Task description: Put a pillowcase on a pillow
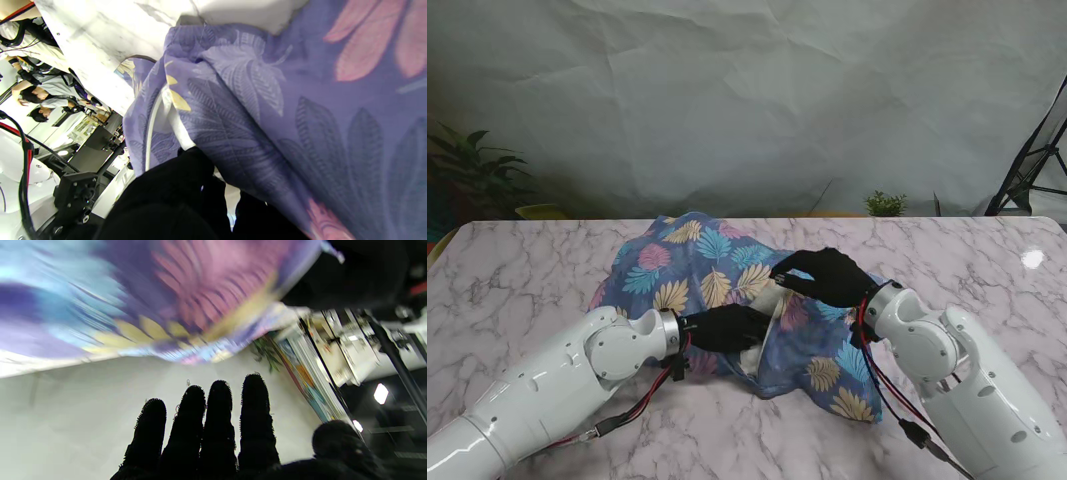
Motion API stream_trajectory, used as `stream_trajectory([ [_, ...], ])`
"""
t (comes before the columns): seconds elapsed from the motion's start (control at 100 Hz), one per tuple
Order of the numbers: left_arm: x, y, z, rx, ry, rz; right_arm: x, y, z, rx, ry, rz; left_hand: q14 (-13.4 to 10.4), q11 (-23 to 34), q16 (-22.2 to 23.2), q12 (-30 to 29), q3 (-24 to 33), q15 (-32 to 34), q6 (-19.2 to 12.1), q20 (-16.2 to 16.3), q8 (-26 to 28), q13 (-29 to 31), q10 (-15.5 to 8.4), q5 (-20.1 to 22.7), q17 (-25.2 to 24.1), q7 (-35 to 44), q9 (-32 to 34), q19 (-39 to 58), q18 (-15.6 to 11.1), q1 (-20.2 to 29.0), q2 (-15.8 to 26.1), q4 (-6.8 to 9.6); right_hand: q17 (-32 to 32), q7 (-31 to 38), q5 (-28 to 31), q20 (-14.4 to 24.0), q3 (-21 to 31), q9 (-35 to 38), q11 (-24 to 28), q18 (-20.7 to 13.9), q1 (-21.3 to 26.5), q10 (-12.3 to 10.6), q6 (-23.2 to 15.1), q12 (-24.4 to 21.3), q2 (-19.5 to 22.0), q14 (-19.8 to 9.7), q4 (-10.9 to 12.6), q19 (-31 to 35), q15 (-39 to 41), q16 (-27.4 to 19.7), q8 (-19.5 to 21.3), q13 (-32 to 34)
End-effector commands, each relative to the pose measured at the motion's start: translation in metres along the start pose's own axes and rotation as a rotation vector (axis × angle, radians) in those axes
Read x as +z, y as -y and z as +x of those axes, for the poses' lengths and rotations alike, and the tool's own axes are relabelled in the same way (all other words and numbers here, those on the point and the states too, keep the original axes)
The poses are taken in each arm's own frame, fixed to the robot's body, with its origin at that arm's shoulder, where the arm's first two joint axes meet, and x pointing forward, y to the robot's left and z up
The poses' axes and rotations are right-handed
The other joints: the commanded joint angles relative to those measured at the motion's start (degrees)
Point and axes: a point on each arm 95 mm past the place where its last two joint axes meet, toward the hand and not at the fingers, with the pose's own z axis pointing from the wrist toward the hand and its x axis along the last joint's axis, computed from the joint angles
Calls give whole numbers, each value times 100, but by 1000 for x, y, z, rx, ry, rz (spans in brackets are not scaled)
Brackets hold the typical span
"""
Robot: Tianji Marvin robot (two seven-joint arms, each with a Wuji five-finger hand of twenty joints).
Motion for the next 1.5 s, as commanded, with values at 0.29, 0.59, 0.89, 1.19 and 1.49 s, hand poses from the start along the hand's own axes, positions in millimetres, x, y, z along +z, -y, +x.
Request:
stream_trajectory([
  [0.29, 0, 13, -5, 46, 54, 11, -14, 37, -33, -132, 33, 145, 227, -180, 51, 56, -708, -111, 218, 18, -98, -141, 253, -529, -13, -473, -501, 103, 237, 356, 362, 66, -304, -216, -567, -368, 623, -621, -273, -550, 626, -197, 65, -119, -498, -343, 72, -548, -571, -352, -237, -580],
  [0.59, -1, 10, -6, 26, 46, 13, 18, 56, -15, -176, -15, 168, 197, -111, 57, 78, -792, -90, 170, 61, -48, -23, 160, -378, 42, -433, -388, 146, 215, 455, 366, 76, -328, -233, -1213, -647, 717, -1205, -284, -556, 331, -294, 40, -154, -524, -438, 27, -996, -717, -439, -346, -970],
  [0.89, -20, 16, -4, 23, 72, 24, 30, 48, 4, -223, -4, 66, 301, 75, 125, 157, -932, 124, 39, 190, 265, 621, 346, 386, 330, 189, 549, 572, 380, 342, 297, 37, -303, -255, -1409, -731, 606, -1316, -325, -470, 58, -283, 37, -211, -454, -430, -20, -1084, -706, -447, -451, -1064],
  [1.19, -52, 44, -2, 99, 136, 113, 38, 54, 0, -193, 11, 98, 353, -88, 176, 268, -2058, -10, -9, 144, 513, 562, 472, 415, 200, 208, 604, 517, 499, -593, 5, 157, -315, -252, -1355, -733, 632, -1289, -276, -457, 44, -293, 14, -201, -448, -436, -27, -1051, -716, -460, -501, -1027],
  [1.49, -67, 51, -9, 106, 194, 172, 51, 67, 0, -167, 5, 137, 333, -89, 228, 359, -2111, -29, -135, 160, 607, 567, 469, 466, 186, 245, 616, 364, 490, 315, 237, 86, -319, -238, -1336, -749, 639, -1265, -266, -459, 46, -282, 9, -203, -452, -434, -29, -1057, -721, -464, -525, -1018],
])
